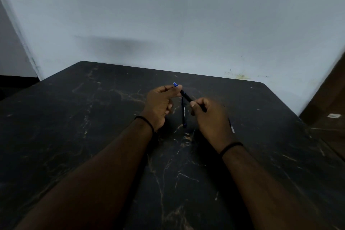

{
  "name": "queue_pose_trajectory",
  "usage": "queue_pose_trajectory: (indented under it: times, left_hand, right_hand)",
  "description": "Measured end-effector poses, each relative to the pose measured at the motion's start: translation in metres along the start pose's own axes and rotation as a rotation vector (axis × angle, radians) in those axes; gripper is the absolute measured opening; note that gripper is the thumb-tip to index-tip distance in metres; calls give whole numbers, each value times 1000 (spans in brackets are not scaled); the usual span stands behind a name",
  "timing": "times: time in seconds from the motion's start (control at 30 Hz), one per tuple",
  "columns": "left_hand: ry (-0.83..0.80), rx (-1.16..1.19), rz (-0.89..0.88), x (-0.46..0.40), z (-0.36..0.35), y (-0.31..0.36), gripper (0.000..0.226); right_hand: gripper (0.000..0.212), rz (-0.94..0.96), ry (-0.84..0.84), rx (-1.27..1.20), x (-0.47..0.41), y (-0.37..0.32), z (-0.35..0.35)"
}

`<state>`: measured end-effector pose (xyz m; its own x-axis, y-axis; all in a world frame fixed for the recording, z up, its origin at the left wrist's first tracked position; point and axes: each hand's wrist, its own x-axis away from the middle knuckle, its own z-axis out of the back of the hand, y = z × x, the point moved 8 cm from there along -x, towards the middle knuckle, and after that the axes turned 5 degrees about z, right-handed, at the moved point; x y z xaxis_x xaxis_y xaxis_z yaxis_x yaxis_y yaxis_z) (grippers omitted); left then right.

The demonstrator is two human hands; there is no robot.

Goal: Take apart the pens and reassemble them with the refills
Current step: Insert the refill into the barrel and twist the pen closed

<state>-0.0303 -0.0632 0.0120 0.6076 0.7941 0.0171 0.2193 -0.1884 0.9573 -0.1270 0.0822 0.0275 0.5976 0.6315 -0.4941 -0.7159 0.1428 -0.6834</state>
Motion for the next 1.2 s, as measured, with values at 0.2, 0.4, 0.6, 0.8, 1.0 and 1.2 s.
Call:
queue_pose_trajectory:
  times: [0.2, 0.4, 0.6, 0.8, 1.0, 1.2]
  left_hand:
    - [4, 7, 4, 1, 1, 0, 10]
    - [-13, 3, 22, 5, -1, 0, 23]
    - [-35, -5, 33, 5, -4, 2, 32]
    - [41, -65, 52, 4, -1, -2, 37]
    - [-33, -3, 94, 2, -5, -5, 18]
    - [-4, 16, 115, 3, -5, -4, 33]
  right_hand:
    - [17, -27, -41, -38, 0, -3, -3]
    - [18, -3, -23, -48, 2, -6, -1]
    - [15, -5, 22, -93, 2, -2, -2]
    - [6, -1, 66, -116, -2, 10, -4]
    - [11, 26, 106, -118, -3, 11, -3]
    - [7, 68, 142, -151, -3, 3, 1]
